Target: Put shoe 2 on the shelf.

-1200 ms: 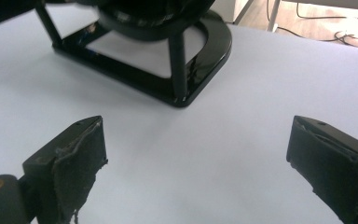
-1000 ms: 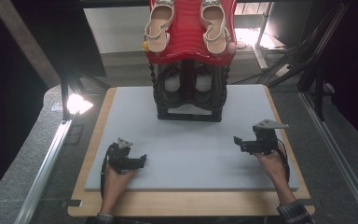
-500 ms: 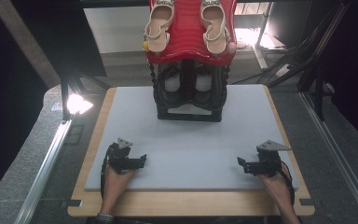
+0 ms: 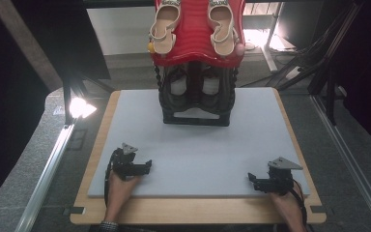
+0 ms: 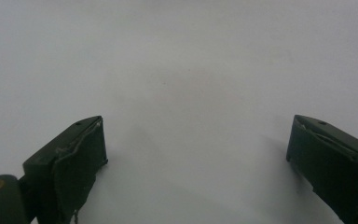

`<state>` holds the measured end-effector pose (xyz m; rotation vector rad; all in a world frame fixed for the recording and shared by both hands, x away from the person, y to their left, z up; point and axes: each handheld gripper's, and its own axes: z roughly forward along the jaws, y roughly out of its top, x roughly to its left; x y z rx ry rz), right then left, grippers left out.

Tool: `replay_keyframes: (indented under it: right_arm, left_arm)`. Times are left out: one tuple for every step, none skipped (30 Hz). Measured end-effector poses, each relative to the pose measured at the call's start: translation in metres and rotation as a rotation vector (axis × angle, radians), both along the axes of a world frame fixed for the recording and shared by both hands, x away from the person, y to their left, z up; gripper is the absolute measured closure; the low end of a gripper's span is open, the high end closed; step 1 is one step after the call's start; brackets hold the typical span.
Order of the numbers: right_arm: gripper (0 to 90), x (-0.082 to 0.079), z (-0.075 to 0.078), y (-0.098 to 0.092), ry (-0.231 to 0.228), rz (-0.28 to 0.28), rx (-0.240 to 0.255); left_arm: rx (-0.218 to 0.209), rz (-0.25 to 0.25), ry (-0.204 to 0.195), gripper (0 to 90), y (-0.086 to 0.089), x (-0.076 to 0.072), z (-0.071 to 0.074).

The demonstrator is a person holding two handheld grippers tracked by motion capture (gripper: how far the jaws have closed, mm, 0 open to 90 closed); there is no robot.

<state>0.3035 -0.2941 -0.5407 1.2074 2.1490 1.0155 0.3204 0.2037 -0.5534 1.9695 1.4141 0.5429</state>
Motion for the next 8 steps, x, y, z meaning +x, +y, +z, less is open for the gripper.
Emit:
replay_keyframes:
  right_arm:
    - [4.4, -0.0011, -0.0014, 0.0003, -0.013, 0.000, -0.001]
    - [4.4, -0.0020, -0.0027, -0.0002, -0.024, -0.002, 0.008]
    - [4.3, -0.0030, -0.0043, -0.0008, -0.038, -0.001, 0.015]
    - [4.4, -0.0037, -0.0051, -0.0014, -0.046, -0.001, 0.020]
    - [4.4, -0.0037, -0.0052, -0.0015, -0.045, -0.001, 0.021]
    - [4.4, -0.0039, -0.0054, -0.0013, -0.046, -0.001, 0.019]
    - [4.4, -0.0038, -0.0053, -0.0015, -0.046, -0.001, 0.020]
    - [4.4, -0.0039, -0.0053, -0.0013, -0.046, -0.001, 0.018]
  left_arm:
    - [0.000, 0.001, -0.001, 5.2, -0.0002, -0.0001, 0.0000]
    - [0.002, 0.001, -0.001, 5.2, -0.0002, -0.0002, 0.0000]
    - [0.002, 0.000, -0.001, 5.2, -0.0002, -0.0002, 0.0000]
    - [0.002, 0.000, -0.002, 5.2, -0.0003, -0.0002, 0.0000]
    - [0.003, 0.001, -0.002, 5.2, -0.0004, -0.0003, 0.0000]
    - [0.003, 0.001, -0.002, 5.2, -0.0005, -0.0003, 0.0000]
    - [0.003, 0.003, -0.005, 5.2, -0.0009, -0.0004, -0.0001]
    - [0.003, 0.003, -0.005, 5.2, -0.0008, -0.0004, -0.0001]
